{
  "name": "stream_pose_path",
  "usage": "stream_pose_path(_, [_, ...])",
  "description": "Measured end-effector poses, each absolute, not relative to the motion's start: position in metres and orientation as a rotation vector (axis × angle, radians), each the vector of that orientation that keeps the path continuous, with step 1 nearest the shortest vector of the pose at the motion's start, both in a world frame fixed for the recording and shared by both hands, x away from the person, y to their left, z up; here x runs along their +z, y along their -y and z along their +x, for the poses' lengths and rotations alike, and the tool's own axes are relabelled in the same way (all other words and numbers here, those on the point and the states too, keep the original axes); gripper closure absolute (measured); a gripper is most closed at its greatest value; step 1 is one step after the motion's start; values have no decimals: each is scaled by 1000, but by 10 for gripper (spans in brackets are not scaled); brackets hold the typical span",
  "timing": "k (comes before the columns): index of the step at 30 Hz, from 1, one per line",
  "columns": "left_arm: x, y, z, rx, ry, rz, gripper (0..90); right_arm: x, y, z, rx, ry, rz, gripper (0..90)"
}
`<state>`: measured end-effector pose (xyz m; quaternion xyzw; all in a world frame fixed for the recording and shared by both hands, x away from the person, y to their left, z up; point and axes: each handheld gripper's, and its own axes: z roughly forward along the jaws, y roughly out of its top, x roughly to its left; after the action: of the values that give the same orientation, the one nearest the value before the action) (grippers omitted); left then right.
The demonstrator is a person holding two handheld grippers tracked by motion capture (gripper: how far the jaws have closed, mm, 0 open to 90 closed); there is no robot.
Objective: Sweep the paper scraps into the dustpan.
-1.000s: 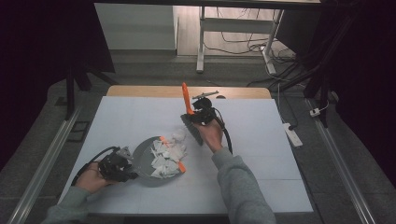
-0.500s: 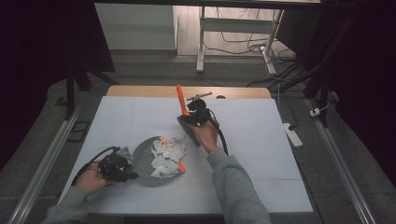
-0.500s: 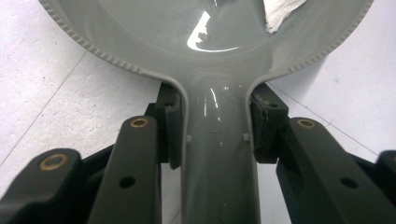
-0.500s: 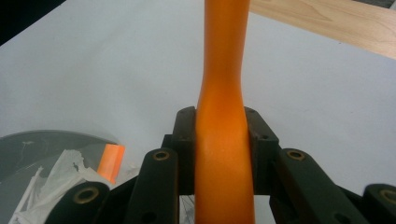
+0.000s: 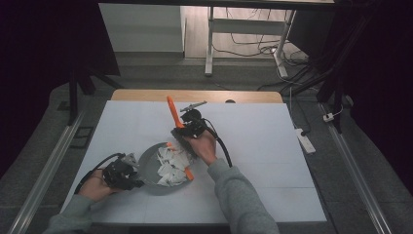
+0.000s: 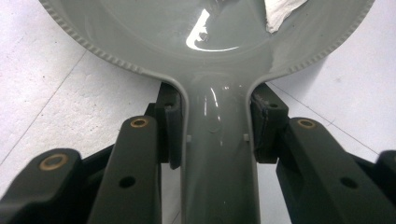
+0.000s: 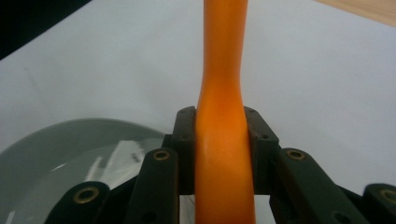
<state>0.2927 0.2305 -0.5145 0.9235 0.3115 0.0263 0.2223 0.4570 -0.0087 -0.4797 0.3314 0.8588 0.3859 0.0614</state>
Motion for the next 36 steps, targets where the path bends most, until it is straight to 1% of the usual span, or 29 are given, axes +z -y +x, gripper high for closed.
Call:
stream_pose_path(13, [-515,-230,293,74,-869,2554,618,-481,-4,430,1283,-2676,977,698])
stream_pose_path(20, [-515,-230,293,77,-870,2552,617,-466,6,423,1383,-2641,978,698])
stream_pose_path(25, [-514,-229,293,78,-870,2553,617,-454,22,427,1384,-2564,999,698])
stream_pose_path(29, [-515,-229,293,75,-867,2558,617,-448,34,438,1341,-2482,997,698])
stream_pose_path(36, [-515,-229,293,70,-865,2556,618,-462,38,465,1186,-2453,1043,697])
